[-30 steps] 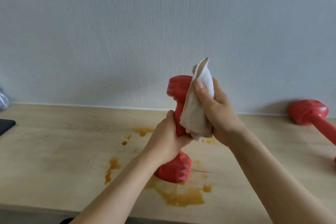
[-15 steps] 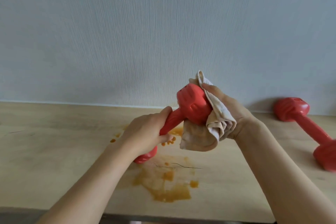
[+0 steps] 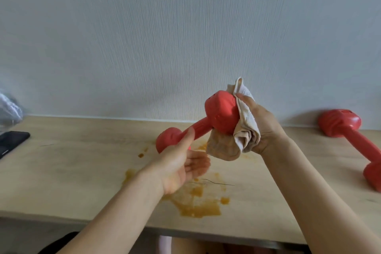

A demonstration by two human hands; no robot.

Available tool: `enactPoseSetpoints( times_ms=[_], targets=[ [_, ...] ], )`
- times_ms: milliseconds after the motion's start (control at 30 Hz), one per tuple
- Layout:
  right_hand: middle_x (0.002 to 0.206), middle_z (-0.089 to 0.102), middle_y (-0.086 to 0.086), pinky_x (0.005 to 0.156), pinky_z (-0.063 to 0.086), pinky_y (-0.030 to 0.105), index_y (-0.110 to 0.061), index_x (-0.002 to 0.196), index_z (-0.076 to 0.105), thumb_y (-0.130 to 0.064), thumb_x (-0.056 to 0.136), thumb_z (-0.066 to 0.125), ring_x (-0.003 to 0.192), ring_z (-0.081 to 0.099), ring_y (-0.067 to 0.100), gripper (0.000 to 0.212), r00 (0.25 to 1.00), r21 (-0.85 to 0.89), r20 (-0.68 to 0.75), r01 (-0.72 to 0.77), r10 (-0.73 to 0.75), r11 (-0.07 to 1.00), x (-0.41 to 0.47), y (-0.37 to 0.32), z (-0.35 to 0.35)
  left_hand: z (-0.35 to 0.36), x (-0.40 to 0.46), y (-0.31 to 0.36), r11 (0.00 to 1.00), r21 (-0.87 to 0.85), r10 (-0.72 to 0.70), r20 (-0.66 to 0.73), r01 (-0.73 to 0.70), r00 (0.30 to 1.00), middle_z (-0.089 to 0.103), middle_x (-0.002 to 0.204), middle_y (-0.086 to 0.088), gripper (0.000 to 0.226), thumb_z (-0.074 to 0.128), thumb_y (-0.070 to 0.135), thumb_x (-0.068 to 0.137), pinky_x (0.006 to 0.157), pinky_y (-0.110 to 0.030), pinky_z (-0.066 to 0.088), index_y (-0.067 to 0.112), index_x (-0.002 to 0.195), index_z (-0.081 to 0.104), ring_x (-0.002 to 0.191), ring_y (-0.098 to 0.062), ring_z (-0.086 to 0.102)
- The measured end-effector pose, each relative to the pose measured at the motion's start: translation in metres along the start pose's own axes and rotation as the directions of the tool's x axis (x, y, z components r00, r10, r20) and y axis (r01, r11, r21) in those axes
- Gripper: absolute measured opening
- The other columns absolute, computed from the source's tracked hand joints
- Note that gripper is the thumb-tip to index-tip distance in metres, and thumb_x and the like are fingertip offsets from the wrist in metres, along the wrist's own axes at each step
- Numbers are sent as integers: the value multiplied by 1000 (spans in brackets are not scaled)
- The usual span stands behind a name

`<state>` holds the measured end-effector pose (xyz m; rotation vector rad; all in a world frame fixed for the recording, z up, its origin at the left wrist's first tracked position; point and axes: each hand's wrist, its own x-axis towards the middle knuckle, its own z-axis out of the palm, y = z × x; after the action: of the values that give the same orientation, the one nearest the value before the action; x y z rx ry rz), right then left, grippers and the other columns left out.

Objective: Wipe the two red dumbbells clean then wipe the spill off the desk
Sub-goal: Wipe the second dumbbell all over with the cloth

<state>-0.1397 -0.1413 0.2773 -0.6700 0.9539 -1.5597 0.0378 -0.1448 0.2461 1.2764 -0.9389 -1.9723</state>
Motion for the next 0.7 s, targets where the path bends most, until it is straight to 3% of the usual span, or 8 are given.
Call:
enactPoseSetpoints(
  times_ms=[133,200,267,400,467,533,600,700],
  targets=[
    [74,62,4,43,47,18,-11,97,66,-26,88,59,47,61,9,18,999,-75,36,21,-18,997,-10,2,3,3,20,12,849,-528,-45,-12,32,999,62,74,-20,43,60,33,88,64,-31,58,-9,86,58,63,-25,63],
    [73,61,5,38,43,16,-10,96,65,-23,90,58,43,59,9,16,997,-113,75,37,-29,993,-15,2,5,6,21,17,763,-645,-41,2,32,999,64,60,-21,30,60,20,90,75,-32,58,-8,79,58,59,-27,64],
    [72,66,5,42,46,18,-12,95,67,-22,90,56,51,64,12,16,992,-134,119,55,-39,989,-13,3,3,9,20,19,738,-674,-20,25,32,999,63,53,-20,26,58,15,91,63,-33,60,-5,76,57,51,-28,65],
    [84,67,8,51,55,27,-11,101,64,-31,83,62,64,67,17,28,991,-149,133,42,-22,988,-8,-3,-3,14,22,27,743,-669,66,53,-14,996,62,50,-16,24,53,15,94,37,-34,53,-1,76,53,42,-25,64],
    [101,65,13,84,55,45,-11,106,65,-39,71,73,91,66,26,45,996,-133,83,33,-22,991,-5,-6,-6,18,24,33,735,-677,123,67,-46,990,62,54,-13,22,52,16,94,38,-32,52,-1,82,52,43,-22,64],
    [113,62,14,96,46,48,-14,107,67,-39,71,74,103,61,29,44,998,-19,54,45,-44,999,-2,-11,-11,19,28,39,741,-659,190,19,-130,982,60,63,-9,16,55,18,93,44,-32,54,3,91,52,47,-19,64],
    [99,58,13,77,52,39,-18,97,65,-40,84,58,84,61,24,27,988,106,155,10,-27,994,0,-17,-16,20,32,44,790,-542,293,-76,-286,953,53,61,-5,13,56,17,92,48,-29,54,8,86,50,44,-14,58],
    [70,25,6,51,45,33,-19,77,41,-49,98,24,49,49,21,40,889,230,450,-28,-80,973,-3,-24,-11,20,26,53,839,-178,500,-115,-513,858,50,54,-3,15,54,13,92,45,-23,48,11,79,49,40,-10,49]
  ],
)
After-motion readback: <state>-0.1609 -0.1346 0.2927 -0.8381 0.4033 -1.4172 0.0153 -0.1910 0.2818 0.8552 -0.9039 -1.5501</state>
